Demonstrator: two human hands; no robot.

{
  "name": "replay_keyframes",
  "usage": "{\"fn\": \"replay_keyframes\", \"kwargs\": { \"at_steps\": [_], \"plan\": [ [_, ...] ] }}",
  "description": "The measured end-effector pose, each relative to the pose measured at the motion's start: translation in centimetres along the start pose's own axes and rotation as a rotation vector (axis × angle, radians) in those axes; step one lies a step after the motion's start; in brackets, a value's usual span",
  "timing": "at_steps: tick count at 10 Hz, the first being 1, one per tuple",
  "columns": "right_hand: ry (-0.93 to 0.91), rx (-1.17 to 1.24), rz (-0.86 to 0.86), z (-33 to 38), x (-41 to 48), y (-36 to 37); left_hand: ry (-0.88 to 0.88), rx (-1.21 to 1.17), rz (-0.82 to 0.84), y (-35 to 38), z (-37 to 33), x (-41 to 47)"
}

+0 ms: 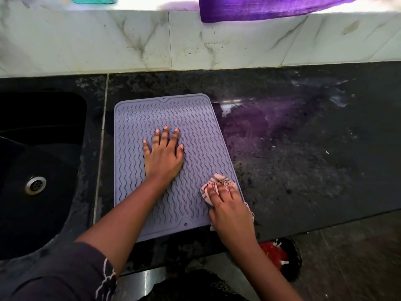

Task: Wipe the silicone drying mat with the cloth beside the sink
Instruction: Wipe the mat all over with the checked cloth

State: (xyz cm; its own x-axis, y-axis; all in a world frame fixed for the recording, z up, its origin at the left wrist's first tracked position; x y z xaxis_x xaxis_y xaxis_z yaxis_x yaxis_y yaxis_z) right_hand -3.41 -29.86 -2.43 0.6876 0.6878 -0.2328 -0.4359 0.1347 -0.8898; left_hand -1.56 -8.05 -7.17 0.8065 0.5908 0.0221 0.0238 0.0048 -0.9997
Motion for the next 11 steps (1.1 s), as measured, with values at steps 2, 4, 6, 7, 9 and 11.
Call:
{"fn": "replay_keyframes", "kwargs": {
  "at_steps": [2,4,6,7,9,11],
  "plan": [
    [0.014,0.153,-0.129,0.0,4.6,-3.2,0.007,-0.004,-0.007,-0.2,0.0,-0.1],
    [-0.005,0.011,-0.022,-0.1,3.7,-1.3,0.013,-0.020,-0.011,-0.3,-0.1,-0.2],
    [-0.070,0.004,0.023,-0.1,-0.8,-1.7,0.010,-0.017,0.002,-0.5,-0.1,-0.2],
    [-0.069,0.083,-0.103,0.5,2.6,-2.6,0.013,-0.009,-0.001,-0.5,-0.1,-0.2],
    [-0.044,0.029,-0.082,0.3,3.4,-1.2,0.011,-0.012,0.001,-0.6,-0.1,-0.3],
    [-0.133,0.021,0.010,-0.9,1.0,-2.0,0.015,-0.018,0.001,-0.6,-0.2,-0.3]
  ]
}}
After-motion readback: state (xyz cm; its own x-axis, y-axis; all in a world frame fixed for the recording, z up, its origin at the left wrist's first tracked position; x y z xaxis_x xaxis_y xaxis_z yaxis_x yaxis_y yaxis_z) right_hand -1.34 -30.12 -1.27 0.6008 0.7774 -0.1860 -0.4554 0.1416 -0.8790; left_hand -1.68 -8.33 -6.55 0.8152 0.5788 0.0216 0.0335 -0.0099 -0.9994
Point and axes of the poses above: each hand's wrist, its own x-axis towards the middle knuckle, its own y-axis out of the palm, z = x × y, the point moved 2 cm from there along x, towards the middle knuckle, and after that the axes turned 14 degrees about x, right-handed, at the moved point
